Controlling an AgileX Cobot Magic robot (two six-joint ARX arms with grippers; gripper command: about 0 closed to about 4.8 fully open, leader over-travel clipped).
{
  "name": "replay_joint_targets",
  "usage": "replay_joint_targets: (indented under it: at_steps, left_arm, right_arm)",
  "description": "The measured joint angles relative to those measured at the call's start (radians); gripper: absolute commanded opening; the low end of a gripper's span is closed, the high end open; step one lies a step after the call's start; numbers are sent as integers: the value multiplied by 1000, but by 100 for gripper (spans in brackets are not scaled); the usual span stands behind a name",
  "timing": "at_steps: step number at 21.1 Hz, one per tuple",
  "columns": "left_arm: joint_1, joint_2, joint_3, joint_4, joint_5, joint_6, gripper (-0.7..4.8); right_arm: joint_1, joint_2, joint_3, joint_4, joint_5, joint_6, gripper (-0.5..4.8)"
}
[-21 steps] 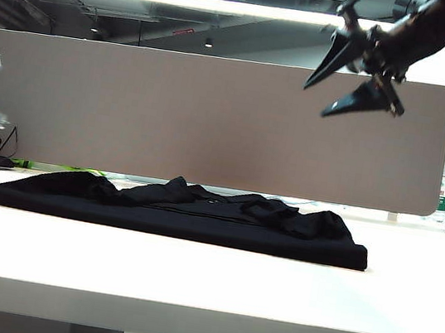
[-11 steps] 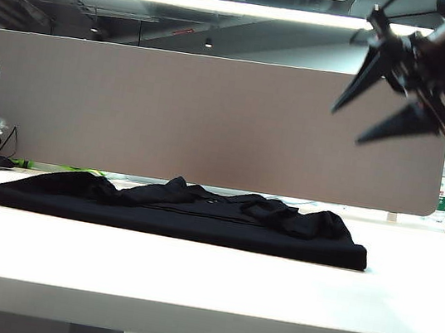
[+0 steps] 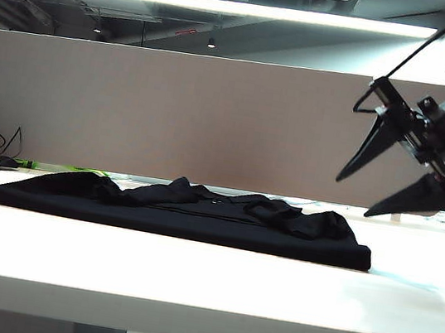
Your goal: Fold the bottom side of the T-shirt horizontally towards the center, about one-third of the way, then fold the sleeve back towards the center, creating a straight line along the edge of the T-shirt, and finally fold the bottom of the T-shirt up towards the top, creating a neat rectangle.
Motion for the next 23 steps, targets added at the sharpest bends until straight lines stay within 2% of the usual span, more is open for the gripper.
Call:
replay_joint_targets:
  at_steps: [4,6,10,12,16,23]
  left_arm:
    - [0,-2,-6,3,-6,-1,131]
    - [-2,-2,-6,6,-6,-1,140]
    - [-6,-2,-6,11,-5,-1,157]
    - [-6,-2,-6,11,-5,-3,189]
    - [-5,-2,-9,34,-5,-9,189]
    - [-24,-2,-15,51,-14,-19,189]
  right_arm:
    - [0,-36,-96,109,6,72,271]
    - [0,-56,-187,244,6,178,277]
    - [0,-56,-237,340,1,266,279]
    - [0,-56,-242,355,1,279,279]
    - [-1,-56,-248,357,26,283,280]
    - [-5,-56,-248,289,132,282,275]
